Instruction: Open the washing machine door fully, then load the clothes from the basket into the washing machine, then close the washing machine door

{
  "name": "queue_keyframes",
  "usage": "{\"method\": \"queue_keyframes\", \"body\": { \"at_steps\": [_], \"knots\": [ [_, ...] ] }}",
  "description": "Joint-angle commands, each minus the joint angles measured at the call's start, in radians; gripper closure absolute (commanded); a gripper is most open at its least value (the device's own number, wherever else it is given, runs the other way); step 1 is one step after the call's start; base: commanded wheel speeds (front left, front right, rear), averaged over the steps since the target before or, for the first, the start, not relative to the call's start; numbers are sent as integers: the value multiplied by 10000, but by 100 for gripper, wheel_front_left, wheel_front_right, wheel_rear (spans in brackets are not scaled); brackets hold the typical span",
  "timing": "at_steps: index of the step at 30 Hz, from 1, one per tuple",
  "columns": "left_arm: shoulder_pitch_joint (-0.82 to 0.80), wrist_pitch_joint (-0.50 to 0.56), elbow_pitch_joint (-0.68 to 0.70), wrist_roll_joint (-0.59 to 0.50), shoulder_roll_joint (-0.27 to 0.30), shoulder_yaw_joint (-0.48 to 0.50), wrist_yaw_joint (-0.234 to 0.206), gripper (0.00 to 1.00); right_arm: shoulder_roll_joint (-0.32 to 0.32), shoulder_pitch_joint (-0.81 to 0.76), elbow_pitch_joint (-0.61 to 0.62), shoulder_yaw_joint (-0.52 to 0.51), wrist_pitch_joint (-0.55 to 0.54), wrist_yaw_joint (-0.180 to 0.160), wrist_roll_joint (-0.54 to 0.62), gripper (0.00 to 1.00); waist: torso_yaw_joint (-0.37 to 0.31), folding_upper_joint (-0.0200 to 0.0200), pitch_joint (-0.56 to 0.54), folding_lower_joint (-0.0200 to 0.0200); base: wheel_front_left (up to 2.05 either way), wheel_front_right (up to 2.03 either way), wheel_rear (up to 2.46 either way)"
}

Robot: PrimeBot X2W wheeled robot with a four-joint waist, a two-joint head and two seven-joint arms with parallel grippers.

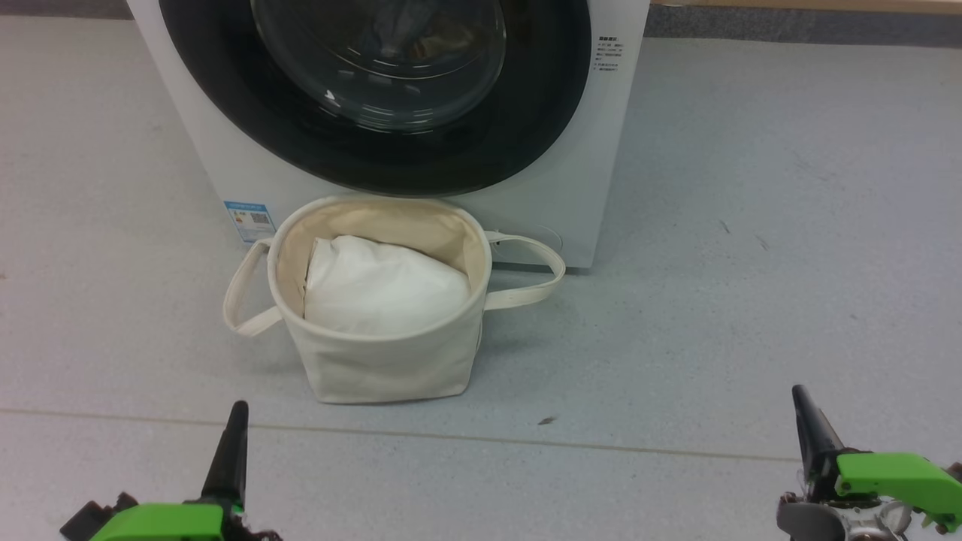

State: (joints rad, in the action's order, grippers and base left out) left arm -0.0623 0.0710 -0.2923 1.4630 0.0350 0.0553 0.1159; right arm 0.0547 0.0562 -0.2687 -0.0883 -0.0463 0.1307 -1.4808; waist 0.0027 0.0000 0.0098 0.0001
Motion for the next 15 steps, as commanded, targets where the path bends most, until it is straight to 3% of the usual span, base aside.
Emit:
{"method": "queue_keyframes", "body": {
  "at_steps": [1, 10, 15],
  "knots": [
    [-440, 104, 400, 267, 138, 388, 96, 100, 167, 441, 287, 130, -113, 0, -275, 100, -2, 0, -6, 0, 0, 0, 0],
    [-457, 399, 464, 1379, 151, 569, 144, 100, 162, 488, 258, 36, -418, 0, -1432, 100, -25, 0, -63, 0, 0, 0, 0],
    [-458, 420, 469, 1459, 152, 582, 148, 100, 150, 492, 255, 15, -453, 0, -1502, 100, -27, 0, -67, 0, 0, 0, 0]
  ]
}}
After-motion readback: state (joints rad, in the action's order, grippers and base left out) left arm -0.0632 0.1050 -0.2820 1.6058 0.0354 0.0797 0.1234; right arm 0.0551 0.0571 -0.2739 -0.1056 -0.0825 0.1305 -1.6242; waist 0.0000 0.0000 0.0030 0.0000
